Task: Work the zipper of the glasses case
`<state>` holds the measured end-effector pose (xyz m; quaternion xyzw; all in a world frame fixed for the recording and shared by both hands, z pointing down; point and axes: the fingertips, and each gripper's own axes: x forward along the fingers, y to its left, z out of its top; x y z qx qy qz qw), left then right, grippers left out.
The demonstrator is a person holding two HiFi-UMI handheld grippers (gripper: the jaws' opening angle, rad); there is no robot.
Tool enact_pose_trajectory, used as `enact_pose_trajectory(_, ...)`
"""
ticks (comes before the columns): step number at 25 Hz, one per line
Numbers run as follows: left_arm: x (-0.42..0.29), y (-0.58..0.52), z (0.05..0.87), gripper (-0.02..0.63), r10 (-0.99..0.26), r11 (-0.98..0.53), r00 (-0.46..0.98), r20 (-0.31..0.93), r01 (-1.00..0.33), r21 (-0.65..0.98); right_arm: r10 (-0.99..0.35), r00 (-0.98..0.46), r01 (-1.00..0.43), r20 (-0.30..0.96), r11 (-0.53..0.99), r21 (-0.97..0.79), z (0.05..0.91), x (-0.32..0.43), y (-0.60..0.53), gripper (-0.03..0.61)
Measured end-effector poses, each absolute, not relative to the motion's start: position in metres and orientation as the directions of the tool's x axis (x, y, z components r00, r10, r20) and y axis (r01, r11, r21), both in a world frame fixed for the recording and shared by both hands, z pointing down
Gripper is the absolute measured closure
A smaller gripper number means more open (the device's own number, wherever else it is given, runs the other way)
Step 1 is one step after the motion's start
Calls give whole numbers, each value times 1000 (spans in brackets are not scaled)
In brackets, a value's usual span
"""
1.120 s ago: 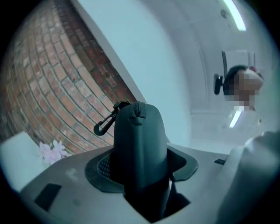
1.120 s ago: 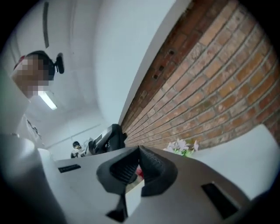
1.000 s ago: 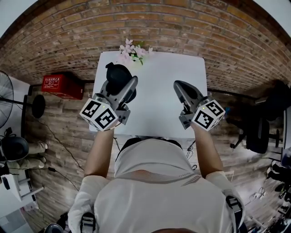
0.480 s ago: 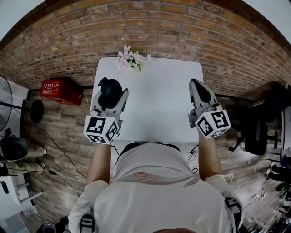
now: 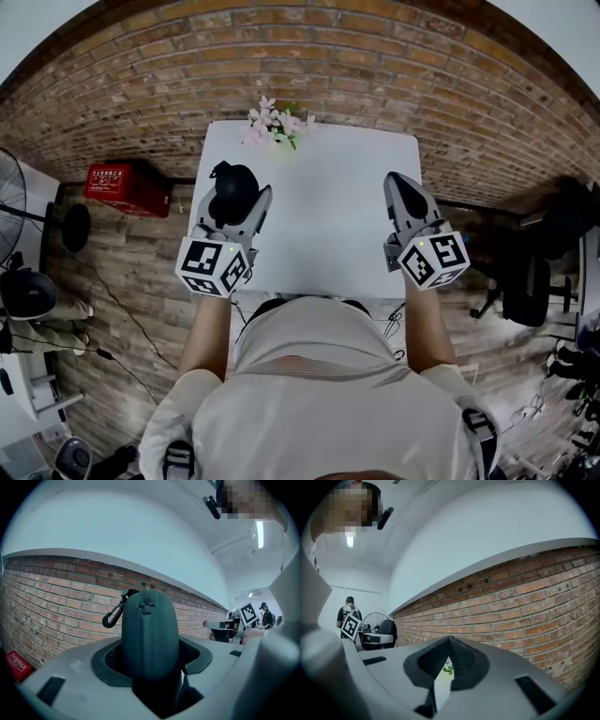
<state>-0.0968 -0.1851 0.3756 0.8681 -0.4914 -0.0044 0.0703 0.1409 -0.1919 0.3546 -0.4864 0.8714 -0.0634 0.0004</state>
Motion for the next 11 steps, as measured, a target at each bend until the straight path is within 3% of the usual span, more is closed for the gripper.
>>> enact_pose_trajectory(11, -91, -184, 369, 354, -834, -544, 550, 36, -832, 109, -841, -536, -843, 73, 528, -103, 357, 134, -189, 528)
